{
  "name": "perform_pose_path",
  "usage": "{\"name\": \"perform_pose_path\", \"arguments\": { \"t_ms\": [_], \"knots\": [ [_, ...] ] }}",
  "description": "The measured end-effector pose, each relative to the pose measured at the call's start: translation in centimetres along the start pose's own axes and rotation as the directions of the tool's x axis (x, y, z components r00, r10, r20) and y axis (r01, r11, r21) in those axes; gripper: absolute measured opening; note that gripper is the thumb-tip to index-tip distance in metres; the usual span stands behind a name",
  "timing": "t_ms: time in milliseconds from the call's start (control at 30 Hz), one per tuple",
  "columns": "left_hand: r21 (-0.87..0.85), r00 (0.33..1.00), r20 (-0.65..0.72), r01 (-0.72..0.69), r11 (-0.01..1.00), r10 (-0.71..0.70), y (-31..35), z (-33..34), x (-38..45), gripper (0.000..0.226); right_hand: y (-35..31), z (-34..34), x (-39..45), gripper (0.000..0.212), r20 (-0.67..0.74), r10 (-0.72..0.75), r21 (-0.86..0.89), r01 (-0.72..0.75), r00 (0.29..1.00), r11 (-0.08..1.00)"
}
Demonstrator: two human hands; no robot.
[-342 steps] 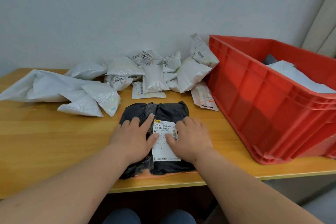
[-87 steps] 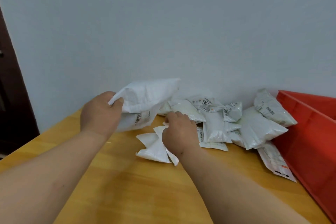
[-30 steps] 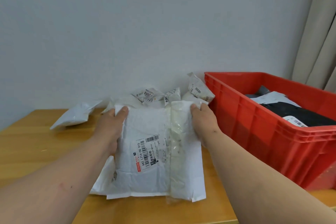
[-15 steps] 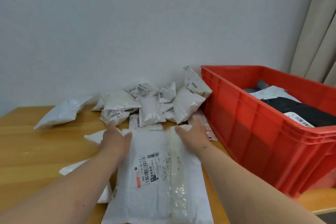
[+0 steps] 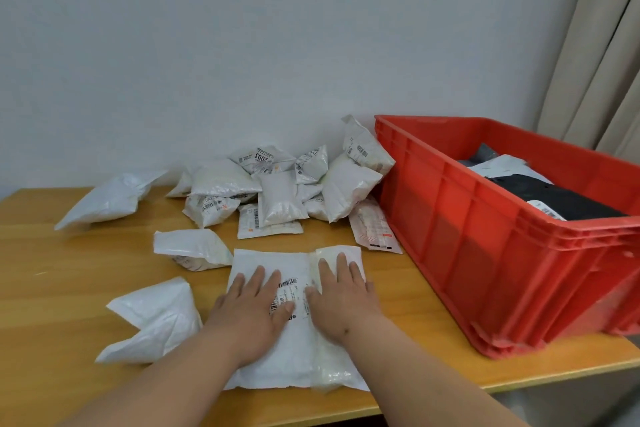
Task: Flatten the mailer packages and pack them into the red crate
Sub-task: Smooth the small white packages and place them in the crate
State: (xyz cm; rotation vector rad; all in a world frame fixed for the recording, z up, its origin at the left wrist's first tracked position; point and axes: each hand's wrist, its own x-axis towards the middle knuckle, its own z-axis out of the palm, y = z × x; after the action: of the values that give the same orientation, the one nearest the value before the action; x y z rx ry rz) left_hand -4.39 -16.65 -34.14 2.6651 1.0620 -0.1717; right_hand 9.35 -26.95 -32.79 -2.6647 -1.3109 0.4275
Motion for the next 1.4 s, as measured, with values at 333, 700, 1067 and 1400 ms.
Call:
{"name": "perform_pose_path", "arguments": {
  "t_ms": [333, 700, 1067, 1400],
  "knots": [
    [0.069, 0.999, 0.037, 0.018, 0.997, -0.02, 0.9, -0.9, 0.9, 0.067, 0.7, 1.2, 0.8, 0.066, -0.005, -0.007, 0.035, 0.007, 1.0, 0.999],
    [0.016, 0.998, -0.058, -0.015, 1.0, 0.016, 1.4, -0.3, 1.7, 0.071, 1.1, 2.0, 1.7, 0.065, -0.015, -0.053, 0.003, 0.053, 0.998, 0.999],
    [0.059, 0.999, 0.052, -0.013, 0.998, 0.01, 1.0, -0.2, 2.5, 0.069, 1.1, 1.9, 1.7, 0.065, 0.011, -0.056, -0.017, 0.056, 0.998, 0.998],
    [0.106, 0.998, 0.061, -0.012, 0.994, 0.006, 1.0, 0.0, 2.4, 0.07, 0.9, 1.6, 1.9, 0.065, 0.055, -0.047, -0.078, 0.051, 0.997, 0.996]
  ]
}}
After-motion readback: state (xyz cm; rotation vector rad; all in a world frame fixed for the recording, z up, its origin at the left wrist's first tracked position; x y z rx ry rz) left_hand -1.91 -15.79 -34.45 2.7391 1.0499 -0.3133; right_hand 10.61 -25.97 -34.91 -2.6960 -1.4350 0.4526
